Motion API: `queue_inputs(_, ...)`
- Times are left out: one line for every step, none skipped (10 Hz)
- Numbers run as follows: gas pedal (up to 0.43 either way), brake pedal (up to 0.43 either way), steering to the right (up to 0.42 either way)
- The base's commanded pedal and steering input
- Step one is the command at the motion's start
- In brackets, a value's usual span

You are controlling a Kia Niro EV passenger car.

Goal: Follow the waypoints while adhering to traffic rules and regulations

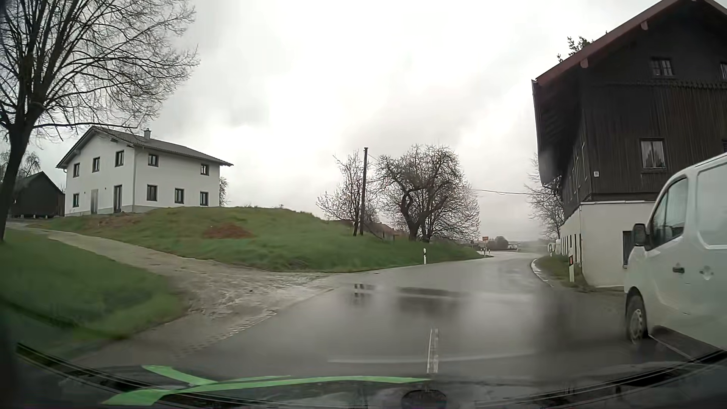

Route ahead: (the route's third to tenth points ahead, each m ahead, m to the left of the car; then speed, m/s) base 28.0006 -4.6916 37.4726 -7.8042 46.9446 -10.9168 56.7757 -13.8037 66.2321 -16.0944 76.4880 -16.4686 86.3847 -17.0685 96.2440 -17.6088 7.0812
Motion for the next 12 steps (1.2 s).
queue_inputs(0.299,0.000,0.064)
queue_inputs(0.299,0.000,0.069)
queue_inputs(0.299,0.000,0.075)
queue_inputs(0.299,0.000,0.086)
queue_inputs(0.299,0.000,0.091)
queue_inputs(0.299,0.000,0.093)
queue_inputs(0.299,0.000,0.092)
queue_inputs(0.299,0.000,0.093)
queue_inputs(0.299,0.000,0.092)
queue_inputs(0.299,0.000,0.091)
queue_inputs(0.287,0.000,0.090)
queue_inputs(0.287,0.000,0.087)
